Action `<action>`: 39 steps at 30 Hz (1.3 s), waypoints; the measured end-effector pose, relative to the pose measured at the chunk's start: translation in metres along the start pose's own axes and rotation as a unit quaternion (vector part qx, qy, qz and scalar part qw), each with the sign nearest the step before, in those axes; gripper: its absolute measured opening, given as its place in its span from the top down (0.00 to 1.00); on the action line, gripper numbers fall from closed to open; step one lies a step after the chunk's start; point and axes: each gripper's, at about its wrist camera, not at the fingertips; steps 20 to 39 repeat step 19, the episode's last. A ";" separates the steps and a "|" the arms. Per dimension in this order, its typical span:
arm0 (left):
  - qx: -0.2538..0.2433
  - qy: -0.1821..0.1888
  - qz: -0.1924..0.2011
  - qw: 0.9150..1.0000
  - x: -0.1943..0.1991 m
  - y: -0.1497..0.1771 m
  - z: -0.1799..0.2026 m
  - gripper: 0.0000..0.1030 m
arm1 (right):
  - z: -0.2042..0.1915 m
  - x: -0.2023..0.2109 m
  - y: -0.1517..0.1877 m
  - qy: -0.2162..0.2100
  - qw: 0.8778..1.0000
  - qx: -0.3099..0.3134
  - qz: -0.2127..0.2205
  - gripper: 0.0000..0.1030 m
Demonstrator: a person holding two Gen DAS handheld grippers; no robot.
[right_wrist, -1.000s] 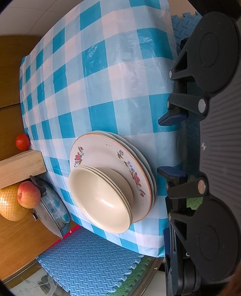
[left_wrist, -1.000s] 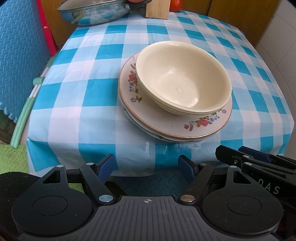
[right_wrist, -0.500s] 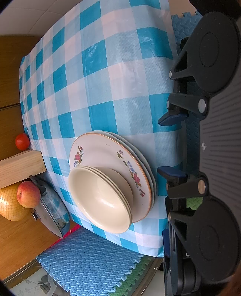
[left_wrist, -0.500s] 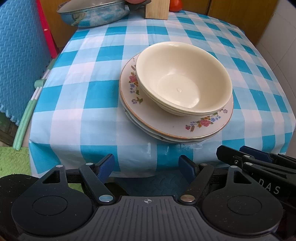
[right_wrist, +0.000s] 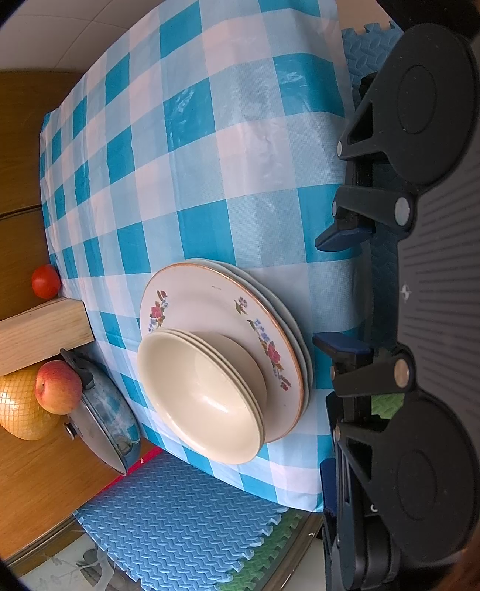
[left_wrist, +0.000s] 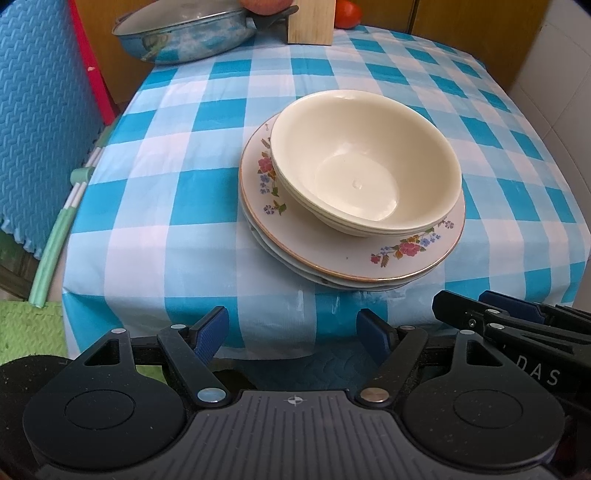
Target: Organize plates and bowls
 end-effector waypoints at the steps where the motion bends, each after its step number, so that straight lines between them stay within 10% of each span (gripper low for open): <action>1: -0.001 0.000 0.000 1.000 0.000 0.000 0.000 0.21 | 0.000 0.000 0.000 0.000 1.000 0.000 0.000 0.56; 39: -0.006 0.000 0.054 0.999 0.012 -0.003 -0.001 0.14 | 0.004 0.006 -0.004 -0.020 0.999 -0.024 0.027 0.55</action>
Point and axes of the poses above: each gripper's, at about its wrist camera, not at the fingertips, and x roughly against the way its jaws point, z to its right, y to its underside, and after that the axes turned 5 degrees about z, right-handed
